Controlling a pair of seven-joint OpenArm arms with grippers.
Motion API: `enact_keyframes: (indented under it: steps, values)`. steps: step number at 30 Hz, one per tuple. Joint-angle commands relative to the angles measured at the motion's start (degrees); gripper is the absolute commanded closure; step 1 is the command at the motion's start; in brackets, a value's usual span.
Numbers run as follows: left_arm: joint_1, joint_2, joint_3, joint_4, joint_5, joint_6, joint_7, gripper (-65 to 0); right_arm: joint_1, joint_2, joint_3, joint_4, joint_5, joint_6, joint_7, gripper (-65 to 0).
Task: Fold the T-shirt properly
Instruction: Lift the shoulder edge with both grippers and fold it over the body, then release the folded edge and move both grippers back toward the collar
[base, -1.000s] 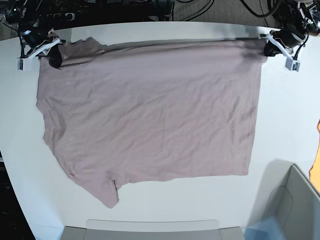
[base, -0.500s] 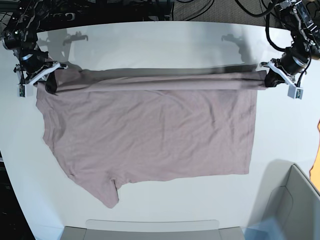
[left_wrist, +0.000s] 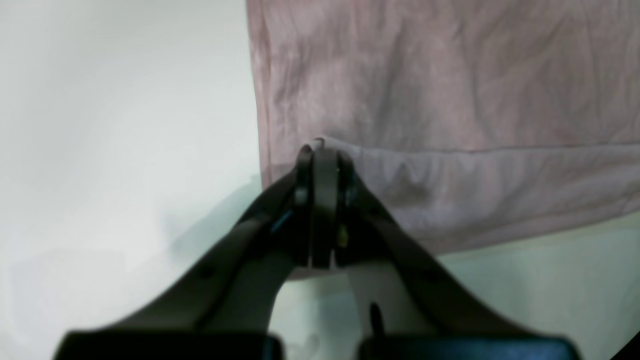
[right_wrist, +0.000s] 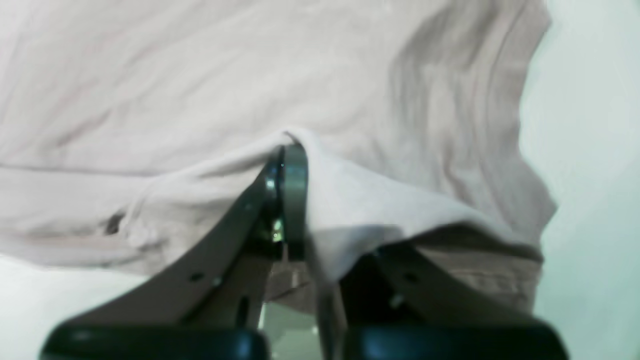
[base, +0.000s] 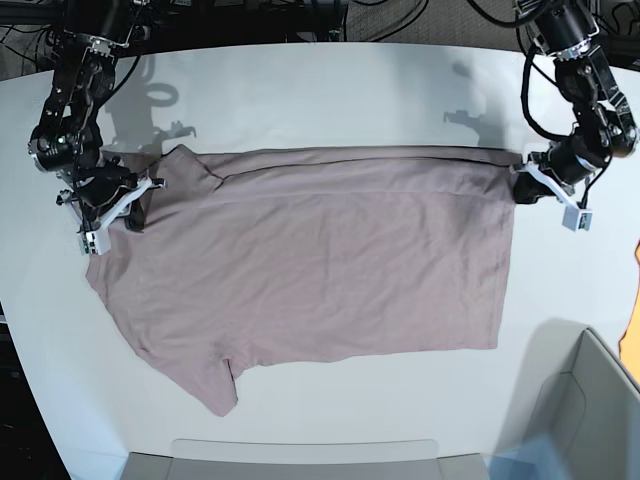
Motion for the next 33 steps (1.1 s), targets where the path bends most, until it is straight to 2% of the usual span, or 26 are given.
enact_keyframes:
  steps: [1, 5, 8, 12, 17, 21, 25, 27, 31, 33]
  values:
    - [-1.7, -1.1, -0.2, 1.0, 0.5, -0.1, -1.2, 0.0, 2.1, 0.9, -0.1, 0.3, -0.3, 0.1, 1.6, 0.0]
    - [-5.1, -0.9, -0.2, 1.0, 6.6, -0.1, -1.1, 0.0, 6.3, 0.9, -1.7, -2.6, -2.4, 0.1, 1.6, 0.0]
    - [-7.0, -0.7, -0.2, 1.0, 8.7, -0.1, -1.0, 0.0, 8.7, 0.9, -2.2, -4.6, -2.8, 0.1, 1.6, 0.0]
    - [-8.8, -0.7, -0.2, 0.6, 9.3, -0.1, -1.1, 0.0, 12.1, 0.9, -2.2, -8.5, -2.9, 0.1, 1.6, 0.0]
    - [-12.0, -1.0, 2.1, -6.3, 9.3, -0.1, -1.5, 0.0, 15.5, 0.9, -2.3, -14.0, -2.9, 0.1, 2.1, 0.0]
    - [-13.0, -1.0, 4.0, -8.3, 9.3, -0.1, -4.5, 0.0, 16.3, 1.0, -4.1, -18.2, -2.9, 0.1, 6.4, 0.0]
    - [-13.2, -1.0, 3.8, -8.3, 9.3, -0.1, -4.8, 0.0, 16.1, 2.0, -6.9, -19.1, -2.7, 0.0, 7.6, 0.0]
    - [-13.2, -1.1, 3.1, -8.2, 9.3, -0.1, -4.8, 0.0, 15.8, 1.9, -7.1, -18.8, -2.5, 0.0, 7.6, -6.9]
    - [-12.9, -1.1, 2.4, -7.9, 8.9, -0.1, -4.8, -12.7, 15.8, 2.1, -6.9, -18.7, -2.4, 0.2, 7.7, -23.0]
    - [-12.9, -1.1, 2.2, -7.9, 9.1, -0.1, -4.9, -12.2, 15.9, 2.2, -6.7, -18.2, -2.3, 0.2, 7.8, -28.0]
